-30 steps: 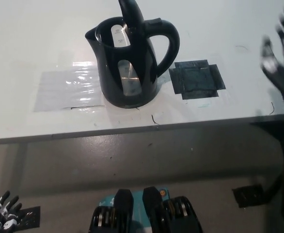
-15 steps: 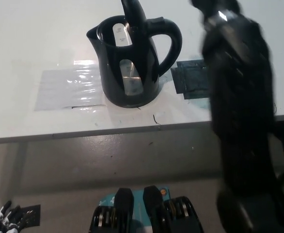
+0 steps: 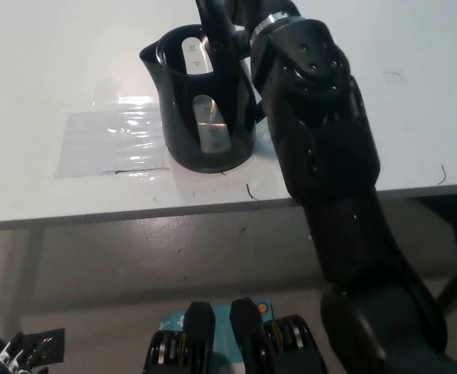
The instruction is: The robot uses its right hand to push down on the lid of a kettle kept in the middle of the desk to close it
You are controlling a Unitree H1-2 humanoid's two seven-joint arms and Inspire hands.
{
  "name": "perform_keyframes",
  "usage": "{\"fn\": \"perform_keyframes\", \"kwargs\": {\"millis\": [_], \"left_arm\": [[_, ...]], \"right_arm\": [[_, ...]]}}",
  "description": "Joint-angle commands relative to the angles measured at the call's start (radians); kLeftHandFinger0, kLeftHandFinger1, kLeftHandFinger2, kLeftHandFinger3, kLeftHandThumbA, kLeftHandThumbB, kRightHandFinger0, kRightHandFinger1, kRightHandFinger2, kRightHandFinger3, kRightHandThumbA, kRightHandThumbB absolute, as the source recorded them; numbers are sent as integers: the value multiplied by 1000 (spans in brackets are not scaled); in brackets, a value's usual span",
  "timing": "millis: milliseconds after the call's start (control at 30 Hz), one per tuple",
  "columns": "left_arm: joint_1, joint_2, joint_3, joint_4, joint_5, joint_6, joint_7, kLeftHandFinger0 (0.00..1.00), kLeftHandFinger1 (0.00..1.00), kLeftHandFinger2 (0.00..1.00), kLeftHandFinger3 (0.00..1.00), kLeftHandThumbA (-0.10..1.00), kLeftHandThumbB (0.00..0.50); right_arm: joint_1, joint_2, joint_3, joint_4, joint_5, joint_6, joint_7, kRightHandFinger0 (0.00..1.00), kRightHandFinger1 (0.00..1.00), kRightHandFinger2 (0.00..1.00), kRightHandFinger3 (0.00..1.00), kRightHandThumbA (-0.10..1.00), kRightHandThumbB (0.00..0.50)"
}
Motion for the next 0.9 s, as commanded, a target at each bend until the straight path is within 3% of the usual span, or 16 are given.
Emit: {"fn": "perform_keyframes", "kwargs": {"millis": [0, 367, 867], "left_arm": [[16, 16, 5, -20, -25, -22, -31, 1000, 1000, 1000, 1000, 174, 232], [16, 11, 3, 4, -19, -30, -44, 1000, 1000, 1000, 1000, 172, 234], [54, -33, -29, -23, -10, -12, -35, 1000, 1000, 1000, 1000, 150, 236]], "right_arm": [[-103, 2, -5, 42, 10, -69, -10, 1000, 1000, 1000, 1000, 833, 16], [-140, -23, -66, 166, 49, -102, -13, 1000, 1000, 1000, 1000, 867, 16], [-221, 3, -161, 668, 115, -359, 10, 1000, 1000, 1000, 1000, 853, 1]]}}
